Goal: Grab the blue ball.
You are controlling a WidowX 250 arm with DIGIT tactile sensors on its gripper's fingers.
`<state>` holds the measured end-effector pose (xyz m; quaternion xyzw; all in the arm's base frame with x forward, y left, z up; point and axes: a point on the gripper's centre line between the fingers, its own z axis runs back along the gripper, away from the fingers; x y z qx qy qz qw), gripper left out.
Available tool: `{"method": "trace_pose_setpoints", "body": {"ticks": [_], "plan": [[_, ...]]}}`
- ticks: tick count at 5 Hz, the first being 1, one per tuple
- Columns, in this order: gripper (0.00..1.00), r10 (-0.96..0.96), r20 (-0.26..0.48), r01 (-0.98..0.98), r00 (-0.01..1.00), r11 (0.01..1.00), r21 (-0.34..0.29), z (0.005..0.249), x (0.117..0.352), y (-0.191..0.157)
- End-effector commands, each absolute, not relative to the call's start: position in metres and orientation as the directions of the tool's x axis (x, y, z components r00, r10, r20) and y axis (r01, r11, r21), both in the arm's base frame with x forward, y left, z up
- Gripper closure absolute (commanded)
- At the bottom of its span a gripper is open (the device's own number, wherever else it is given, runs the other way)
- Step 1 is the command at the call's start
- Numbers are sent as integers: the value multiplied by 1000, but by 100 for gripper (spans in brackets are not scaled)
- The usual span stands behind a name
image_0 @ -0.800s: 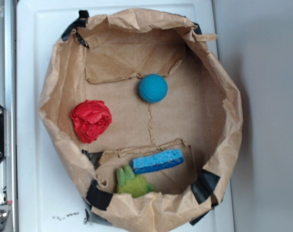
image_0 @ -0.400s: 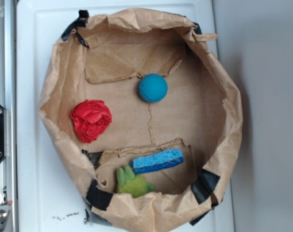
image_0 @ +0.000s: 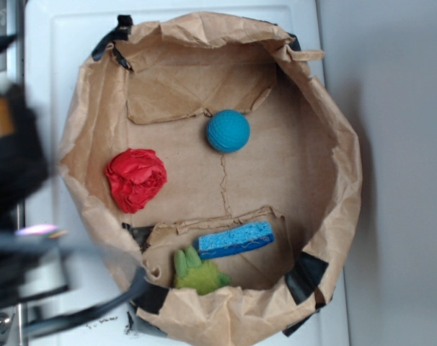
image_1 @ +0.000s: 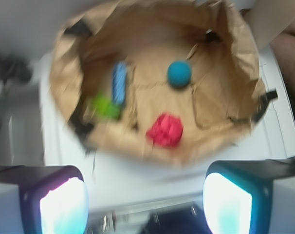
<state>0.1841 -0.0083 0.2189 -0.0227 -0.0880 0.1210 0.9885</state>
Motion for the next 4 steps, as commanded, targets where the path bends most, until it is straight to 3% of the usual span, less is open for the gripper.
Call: {"method": "trace_pose_setpoints", "body": {"ticks": [1, 2, 3, 4], "plan": [[0, 269, 215, -256, 939, 963, -86, 232, 188, -5], [0, 269, 215, -256, 939, 963, -86, 232, 188, -5], [0, 415, 251, -393, 875, 910, -133, 201, 231, 11], [0, 513, 286, -507, 809, 856, -101, 170, 265, 21]]}}
